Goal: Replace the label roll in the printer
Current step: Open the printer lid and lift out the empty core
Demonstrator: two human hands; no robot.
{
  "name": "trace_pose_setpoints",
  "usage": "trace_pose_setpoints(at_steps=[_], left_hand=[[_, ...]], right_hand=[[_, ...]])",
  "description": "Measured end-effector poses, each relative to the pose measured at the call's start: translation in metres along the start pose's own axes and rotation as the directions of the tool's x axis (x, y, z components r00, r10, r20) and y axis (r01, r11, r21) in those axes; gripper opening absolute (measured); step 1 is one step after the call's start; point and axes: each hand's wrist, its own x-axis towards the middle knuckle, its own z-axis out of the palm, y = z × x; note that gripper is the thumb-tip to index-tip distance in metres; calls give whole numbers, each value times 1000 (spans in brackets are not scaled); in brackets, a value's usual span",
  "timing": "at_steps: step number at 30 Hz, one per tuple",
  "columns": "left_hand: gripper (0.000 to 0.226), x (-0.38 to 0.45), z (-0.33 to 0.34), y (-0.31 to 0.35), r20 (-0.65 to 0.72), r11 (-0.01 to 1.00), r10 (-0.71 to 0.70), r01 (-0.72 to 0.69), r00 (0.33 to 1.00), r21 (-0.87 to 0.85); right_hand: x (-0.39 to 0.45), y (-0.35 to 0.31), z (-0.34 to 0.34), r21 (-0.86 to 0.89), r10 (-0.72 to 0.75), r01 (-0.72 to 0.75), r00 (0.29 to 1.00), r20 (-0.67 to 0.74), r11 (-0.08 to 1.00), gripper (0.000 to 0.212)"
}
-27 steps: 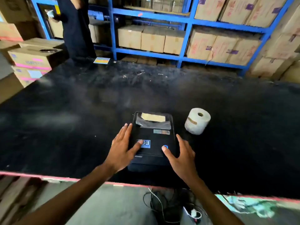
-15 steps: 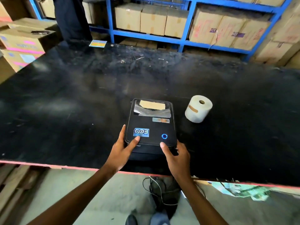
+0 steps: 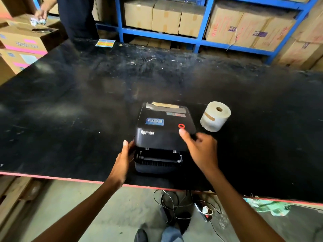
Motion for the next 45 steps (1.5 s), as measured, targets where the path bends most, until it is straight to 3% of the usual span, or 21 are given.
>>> trace_pose_setpoints(at_steps=[3, 7, 12, 16, 18, 21, 24, 26, 28, 30, 32, 38, 40, 42, 45], left_hand=[[25, 7, -10, 4, -44, 986, 77, -70, 996, 151], [40, 17, -20, 8, 25, 962, 79, -83, 997, 259], [48, 23, -26, 4, 65, 957, 80, -95, 995, 275], [48, 25, -28, 5, 60, 960, 61, -76, 996, 271], [44, 28, -33, 9, 85, 955, 46, -69, 995, 290], [32, 40, -41, 19, 130, 898, 20, -75, 991, 433], [32, 58, -33, 35, 30, 852, 125, -123, 992, 509], [44, 70, -21, 47, -10, 800, 254, -204, 967, 564], [55, 82, -11, 54, 69, 661, 320, -275, 945, 699], [59, 93, -4, 55, 155, 518, 289, -291, 945, 805], [53, 100, 2, 53, 200, 430, 266, -302, 943, 851], [42, 102, 8, 49, 184, 473, 344, -339, 921, 813], [36, 100, 12, 55, 153, 525, 409, -369, 900, 767], [34, 95, 18, 64, 95, 648, 456, -403, 885, 646], [30, 83, 29, 81, 77, 797, 435, -424, 897, 431]], right_hand=[[45, -38, -8, 8, 167, -167, 985, 31, 986, 82], [95, -67, -16, 78, 276, -285, 956, 102, 956, 68], [122, -69, -13, 257, 226, -259, 962, 151, 931, 65], [124, -67, -6, 333, 197, -280, 945, 263, 900, 34], [123, -64, -3, 388, 163, -279, 938, 306, 879, 36], [120, -55, -1, 468, 137, -268, 946, 295, 842, 38], [108, -40, 8, 506, 113, -211, 969, 218, 836, 35], [92, -26, 18, 380, 103, -176, 973, 205, 908, 37], [78, -6, 28, 51, 39, -57, 954, 299, 997, 41], [65, 15, 37, -289, -21, 152, 911, 412, 945, 44], [57, 27, 43, -413, -44, 232, 908, 416, 881, 47], [59, 26, 52, -365, -177, 282, 939, 295, 887, 28], [59, 19, 49, -209, -186, 230, 960, 209, 951, 20], [62, 8, 43, 10, -160, 160, 978, 135, 987, 20], [67, -4, 27, 240, -31, 3, 993, 113, 971, 31]])
